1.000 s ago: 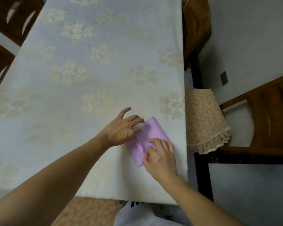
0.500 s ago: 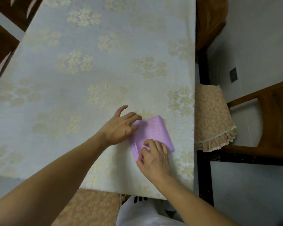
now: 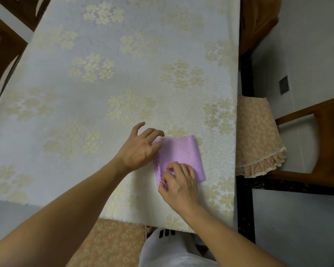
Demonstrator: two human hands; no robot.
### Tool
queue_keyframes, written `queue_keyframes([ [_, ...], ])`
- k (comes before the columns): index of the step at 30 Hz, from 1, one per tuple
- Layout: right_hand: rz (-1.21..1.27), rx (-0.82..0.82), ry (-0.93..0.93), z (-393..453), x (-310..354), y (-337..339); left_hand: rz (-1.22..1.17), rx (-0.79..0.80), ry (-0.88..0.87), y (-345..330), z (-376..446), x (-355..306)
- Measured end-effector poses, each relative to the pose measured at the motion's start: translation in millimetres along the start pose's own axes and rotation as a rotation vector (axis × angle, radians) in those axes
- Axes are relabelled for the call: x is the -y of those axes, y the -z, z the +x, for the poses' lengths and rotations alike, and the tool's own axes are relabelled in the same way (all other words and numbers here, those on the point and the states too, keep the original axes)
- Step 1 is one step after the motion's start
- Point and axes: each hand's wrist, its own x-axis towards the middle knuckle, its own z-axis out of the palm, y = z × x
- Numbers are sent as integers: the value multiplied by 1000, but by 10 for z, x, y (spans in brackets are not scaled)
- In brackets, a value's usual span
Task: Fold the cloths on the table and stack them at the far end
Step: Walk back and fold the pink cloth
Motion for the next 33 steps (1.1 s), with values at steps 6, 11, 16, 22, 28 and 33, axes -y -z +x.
queue_keyframes([
  [6,-15,57,7,5,4,-55,12,8,18,-34,-40,26],
  [11,16,88,3,61,40,-85,28,68,94,-66,-104,60],
  [16,76,187,35,33,6,-71,36,138,284,-51,-170,14],
  [22,94,-27,85,149,-402,162,-97,0,707,14,-144,-436],
  [28,-191,150,169,456,-738,91,-177,211,597,-312,-66,-974],
  [33,-318,314,54,548,-965,-61,-105,365,557,-496,-121,-837],
])
